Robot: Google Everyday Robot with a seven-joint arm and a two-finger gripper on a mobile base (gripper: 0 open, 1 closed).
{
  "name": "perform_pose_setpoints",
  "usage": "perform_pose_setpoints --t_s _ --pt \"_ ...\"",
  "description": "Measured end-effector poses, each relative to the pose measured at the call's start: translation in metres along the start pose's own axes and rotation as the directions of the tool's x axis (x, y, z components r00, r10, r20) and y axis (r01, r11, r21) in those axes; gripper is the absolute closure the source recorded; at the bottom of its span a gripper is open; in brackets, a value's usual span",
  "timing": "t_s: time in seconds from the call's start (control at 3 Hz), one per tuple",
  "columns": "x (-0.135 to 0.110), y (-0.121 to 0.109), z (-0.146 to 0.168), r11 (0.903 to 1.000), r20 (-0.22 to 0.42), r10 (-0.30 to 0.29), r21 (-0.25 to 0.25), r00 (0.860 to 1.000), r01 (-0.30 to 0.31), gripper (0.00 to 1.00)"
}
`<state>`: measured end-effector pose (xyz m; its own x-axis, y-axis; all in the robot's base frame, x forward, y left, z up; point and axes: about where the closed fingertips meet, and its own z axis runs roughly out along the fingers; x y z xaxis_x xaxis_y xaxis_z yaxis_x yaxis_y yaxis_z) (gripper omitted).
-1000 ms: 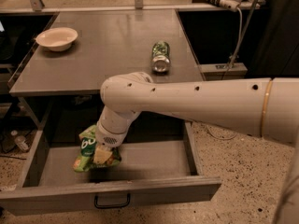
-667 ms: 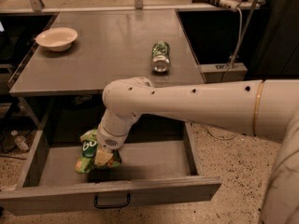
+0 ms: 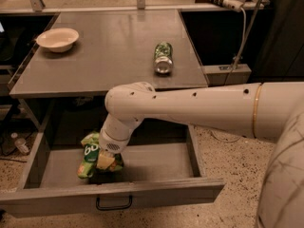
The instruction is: Place green rice chip bag into top drawer
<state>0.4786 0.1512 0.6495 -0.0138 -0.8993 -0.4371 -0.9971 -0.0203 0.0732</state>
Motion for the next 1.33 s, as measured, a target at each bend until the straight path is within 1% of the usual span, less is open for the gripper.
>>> perform_pose_setpoints --t_s 1.0,1.33 --pt "0.0 0.0 0.0 1.0 0.0 0.0 0.0 1.0 0.0 0.11" --pt "0.0 0.0001 0.0001 1.0 0.0 0.0 0.0 1.0 0.0 0.0"
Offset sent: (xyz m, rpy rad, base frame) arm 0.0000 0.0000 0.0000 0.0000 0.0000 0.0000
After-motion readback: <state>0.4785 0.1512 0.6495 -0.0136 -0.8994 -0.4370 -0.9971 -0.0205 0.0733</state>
